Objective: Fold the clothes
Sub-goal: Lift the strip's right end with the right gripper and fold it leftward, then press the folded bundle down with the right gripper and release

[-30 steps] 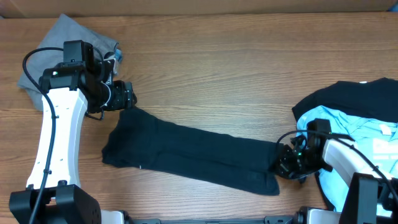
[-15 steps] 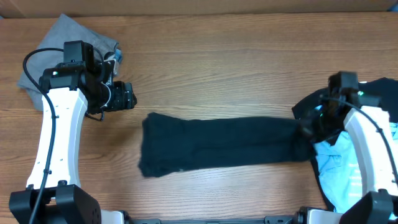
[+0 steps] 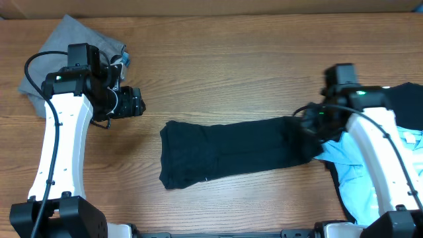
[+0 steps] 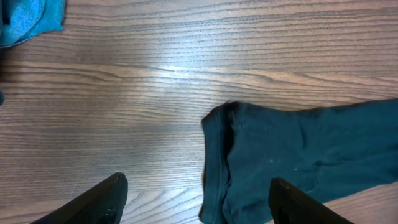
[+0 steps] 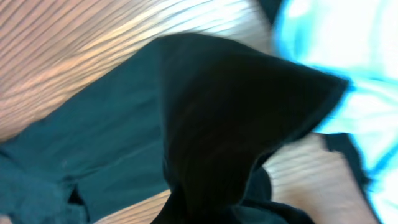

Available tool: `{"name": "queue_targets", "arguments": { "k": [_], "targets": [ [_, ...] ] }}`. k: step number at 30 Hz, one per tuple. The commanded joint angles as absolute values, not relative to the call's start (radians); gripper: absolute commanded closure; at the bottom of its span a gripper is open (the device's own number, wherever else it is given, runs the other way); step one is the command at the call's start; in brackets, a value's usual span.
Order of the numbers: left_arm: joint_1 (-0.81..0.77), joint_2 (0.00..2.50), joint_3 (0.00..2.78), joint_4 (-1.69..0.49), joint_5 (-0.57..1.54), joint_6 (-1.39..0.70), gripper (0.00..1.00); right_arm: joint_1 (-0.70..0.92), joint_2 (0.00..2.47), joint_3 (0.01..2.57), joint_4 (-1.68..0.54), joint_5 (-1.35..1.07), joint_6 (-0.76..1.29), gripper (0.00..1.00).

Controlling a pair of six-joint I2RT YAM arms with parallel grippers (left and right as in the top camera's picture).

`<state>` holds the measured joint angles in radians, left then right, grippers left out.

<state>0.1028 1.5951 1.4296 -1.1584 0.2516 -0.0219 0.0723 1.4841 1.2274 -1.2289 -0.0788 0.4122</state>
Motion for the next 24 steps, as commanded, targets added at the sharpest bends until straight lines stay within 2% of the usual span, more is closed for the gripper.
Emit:
{"name": "queue_targets", "arguments": {
  "k": [1, 9, 24],
  "targets": [
    [0.103, 1.582, 1.443, -1.168, 0.263, 0.001, 0.25, 0.189, 1.499, 1.244, -1.206, -0.071, 0.478, 0.95],
    [0.103, 1.582, 1.443, -1.171, 0.263, 0.001, 0.25, 0.381, 1.604, 1.232, -1.117, -0.072, 0.577, 0.95],
    [0.103, 1.582, 1.443, -1.171, 0.263, 0.001, 0.25, 0.550, 1.763, 1.232, -0.979, -0.186, 0.633, 0.92]
  ]
}}
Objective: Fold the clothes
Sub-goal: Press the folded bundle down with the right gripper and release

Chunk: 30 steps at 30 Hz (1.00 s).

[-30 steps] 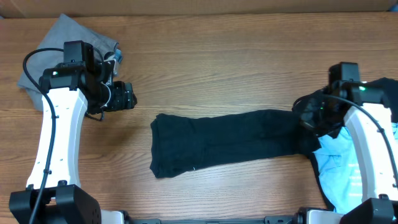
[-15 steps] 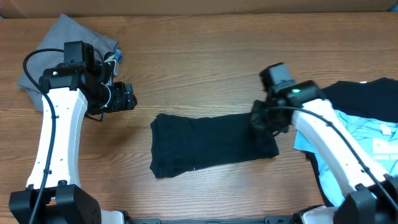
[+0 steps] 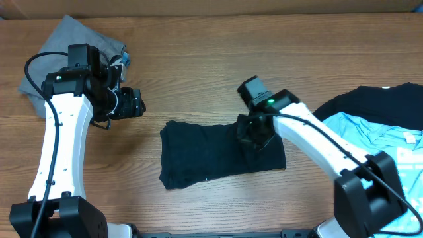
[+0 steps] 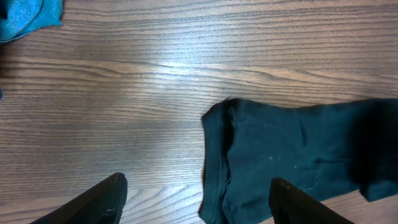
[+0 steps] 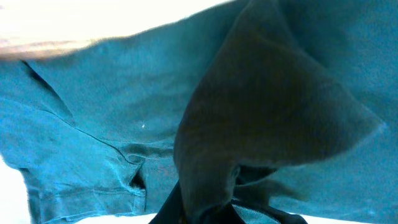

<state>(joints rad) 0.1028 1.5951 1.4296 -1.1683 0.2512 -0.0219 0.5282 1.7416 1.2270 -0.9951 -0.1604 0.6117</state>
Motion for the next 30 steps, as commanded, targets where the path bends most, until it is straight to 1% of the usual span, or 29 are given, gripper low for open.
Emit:
{"name": "queue_targets", "arguments": {
  "k": [1, 4, 5, 6, 7, 8, 9, 10, 13, 17, 18, 19, 22, 23, 26, 30],
  "targets": [
    [0.103, 1.582, 1.443, -1.171, 0.263, 0.001, 0.24, 0.551, 1.763, 1.232, -0.975, -0.189, 0.633, 0.92],
    [0.103, 1.582, 1.443, -1.171, 0.263, 0.001, 0.24, 0.553, 1.763, 1.232, -0.967, -0.206, 0.633, 0.91],
    [0.103, 1.582, 1.443, -1.171, 0.263, 0.001, 0.24, 0.553, 1.763, 1.232, -0.967, -0.206, 0.633, 0.88],
    [0.103, 1.582, 1.443, -1.171, 0.263, 0.001, 0.24, 0.553, 1.763, 1.232, -0.967, -0.207, 0.633, 0.80],
    [0.103, 1.582, 1.443, -1.170, 0.263, 0.001, 0.24, 0.553, 1.763, 1.232, -0.966, -0.212, 0.633, 0.65],
    [0.103, 1.582, 1.443, -1.170, 0.263, 0.001, 0.24, 0.553, 1.763, 1.232, -0.966, -0.215, 0.632, 0.53],
    [0.103, 1.582, 1.443, -1.170, 0.263, 0.001, 0.24, 0.553, 1.763, 1.232, -0.968, -0.218, 0.626, 0.48],
    [0.103, 1.582, 1.443, -1.171, 0.263, 0.001, 0.24, 0.553, 1.761, 1.233, -0.973, -0.218, 0.619, 0.47],
    [0.103, 1.582, 1.443, -1.170, 0.263, 0.001, 0.24, 0.529, 1.736, 1.256, -1.000, -0.205, 0.573, 0.49],
    [0.103, 1.582, 1.443, -1.170, 0.263, 0.001, 0.24, 0.440, 1.670, 1.267, -1.041, -0.181, 0.573, 0.50],
    [0.103, 1.582, 1.443, -1.170, 0.263, 0.001, 0.24, 0.415, 1.664, 1.267, -1.048, -0.184, 0.572, 0.54],
    [0.103, 1.582, 1.443, -1.170, 0.263, 0.001, 0.23, 0.386, 1.664, 1.267, -1.059, -0.185, 0.573, 0.60],
    [0.102, 1.582, 1.443, -1.166, 0.263, 0.001, 0.23, 0.319, 1.673, 1.261, -1.089, -0.202, 0.572, 0.77],
    [0.102, 1.582, 1.443, -1.163, 0.263, 0.001, 0.23, 0.300, 1.684, 1.254, -1.096, -0.220, 0.572, 0.79],
    [0.103, 1.582, 1.443, -1.155, 0.263, 0.001, 0.23, 0.297, 1.716, 1.221, -1.090, -0.250, 0.574, 0.81],
    [0.102, 1.582, 1.443, -1.151, 0.263, 0.001, 0.23, 0.340, 1.758, 1.150, -1.046, -0.326, 0.578, 0.86]
  ]
}}
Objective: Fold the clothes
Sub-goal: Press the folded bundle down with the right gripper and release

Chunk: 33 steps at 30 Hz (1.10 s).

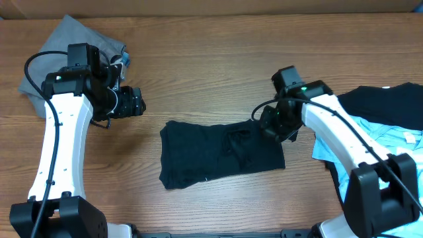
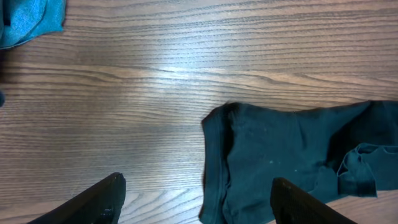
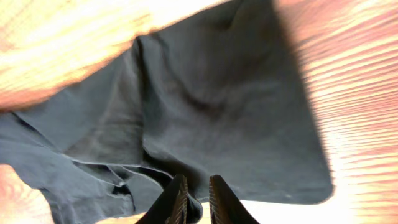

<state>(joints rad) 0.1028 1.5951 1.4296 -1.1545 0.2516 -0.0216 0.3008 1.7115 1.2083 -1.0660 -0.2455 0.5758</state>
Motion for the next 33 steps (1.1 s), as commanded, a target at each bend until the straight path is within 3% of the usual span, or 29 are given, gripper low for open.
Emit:
{"name": "queue_targets", "arguments": {
  "k": [1, 5, 9, 12, 19, 25, 33],
  "targets": [
    [0.103, 1.582, 1.443, -1.151, 0.263, 0.001, 0.23, 0.360, 1.772, 1.126, -1.024, -0.362, 0.581, 0.87],
    [0.102, 1.582, 1.443, -1.151, 0.263, 0.001, 0.23, 0.441, 1.789, 1.087, -0.963, -0.463, 0.572, 0.87],
    [0.103, 1.582, 1.443, -1.151, 0.263, 0.001, 0.24, 0.545, 1.788, 1.090, -0.882, -0.624, 0.438, 0.93],
    [0.103, 1.582, 1.443, -1.152, 0.263, 0.001, 0.24, 0.577, 1.782, 1.118, -0.886, -0.596, 0.417, 0.96],
    [0.103, 1.582, 1.443, -1.151, 0.263, 0.001, 0.24, 0.459, 1.703, 1.212, -0.995, -0.362, 0.501, 0.95],
    [0.103, 1.582, 1.443, -1.152, 0.263, 0.001, 0.23, 0.312, 1.708, 1.201, -0.987, -0.326, 0.532, 0.92],
    [0.102, 1.582, 1.443, -1.151, 0.263, 0.001, 0.23, 0.339, 1.807, 1.168, -0.858, -0.370, 0.580, 0.94]
  ]
}}
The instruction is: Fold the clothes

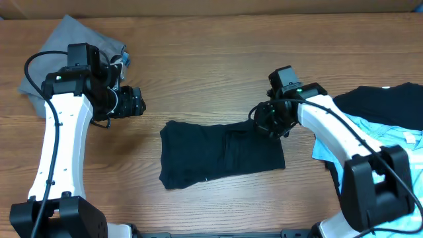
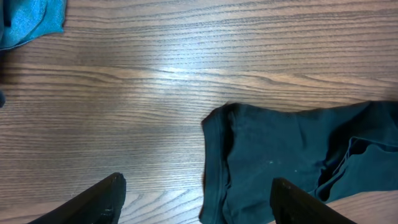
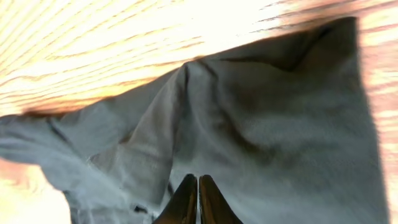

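A black garment (image 1: 221, 153) lies folded in half on the wooden table, with a rumpled flap near its middle (image 2: 348, 158). My right gripper (image 1: 269, 125) hovers over the garment's upper right edge. Its fingers (image 3: 198, 186) are pressed together, shut with nothing between them, and grey-black cloth (image 3: 280, 118) lies below. My left gripper (image 1: 135, 104) stays up and to the left of the garment. It is open (image 2: 198, 183) over bare wood, next to the garment's left hem (image 2: 214, 162).
A grey garment (image 1: 59, 39) lies at the far left corner behind the left arm; a teal corner of cloth (image 2: 31, 18) shows in the left wrist view. A pile of black and light blue clothes (image 1: 390, 125) sits at the right edge.
My right gripper's fingers were slightly apart over the garment and are now shut. The gripper has shifted a little left. The bunched flap on the garment lies flatter.
At first my right gripper held the right end of the long black garment beside the pile. It then held that end over the garment's middle, doubling it. After that the cloth was let go with the gripper near the right edge. The left arm stayed still.
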Available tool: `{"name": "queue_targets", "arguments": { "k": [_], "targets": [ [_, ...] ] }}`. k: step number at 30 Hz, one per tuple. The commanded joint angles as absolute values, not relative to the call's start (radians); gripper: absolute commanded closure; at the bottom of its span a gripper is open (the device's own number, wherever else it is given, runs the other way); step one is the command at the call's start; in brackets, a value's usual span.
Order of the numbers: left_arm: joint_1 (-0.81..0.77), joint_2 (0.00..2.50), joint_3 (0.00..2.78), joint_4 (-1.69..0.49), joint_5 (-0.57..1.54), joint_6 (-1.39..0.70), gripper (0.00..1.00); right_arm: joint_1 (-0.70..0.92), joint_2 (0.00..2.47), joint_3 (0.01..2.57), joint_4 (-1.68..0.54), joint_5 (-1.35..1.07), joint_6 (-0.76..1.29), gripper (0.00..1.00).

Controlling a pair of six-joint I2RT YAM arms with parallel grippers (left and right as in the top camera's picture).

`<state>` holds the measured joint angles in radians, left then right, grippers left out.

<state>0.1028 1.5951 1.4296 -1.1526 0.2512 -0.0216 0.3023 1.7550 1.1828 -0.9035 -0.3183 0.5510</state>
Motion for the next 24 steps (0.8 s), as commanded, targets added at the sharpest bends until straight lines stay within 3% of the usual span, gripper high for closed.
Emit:
{"name": "queue_targets", "arguments": {
  "k": [1, 8, 17, 24],
  "targets": [
    [0.102, 1.582, 1.443, -1.151, 0.263, 0.001, 0.22, 0.355, 1.815, 1.168, -0.830, -0.395, 0.580, 0.94],
    [0.102, 1.582, 1.443, -1.166, 0.263, -0.001, 0.13, 0.503, 1.829, 1.176, -0.593, -0.519, 0.569, 0.96],
    [0.089, 1.582, 1.388, -1.220, 0.324, 0.003, 0.02, 0.432, 1.739, 1.292, -0.869, -0.351, 0.459, 0.96],
    [0.031, 1.582, 1.129, -1.029, 0.421, -0.019, 0.00, 0.355, 1.673, 1.298, -0.981, -0.341, 0.460, 0.95]
  ]
}}
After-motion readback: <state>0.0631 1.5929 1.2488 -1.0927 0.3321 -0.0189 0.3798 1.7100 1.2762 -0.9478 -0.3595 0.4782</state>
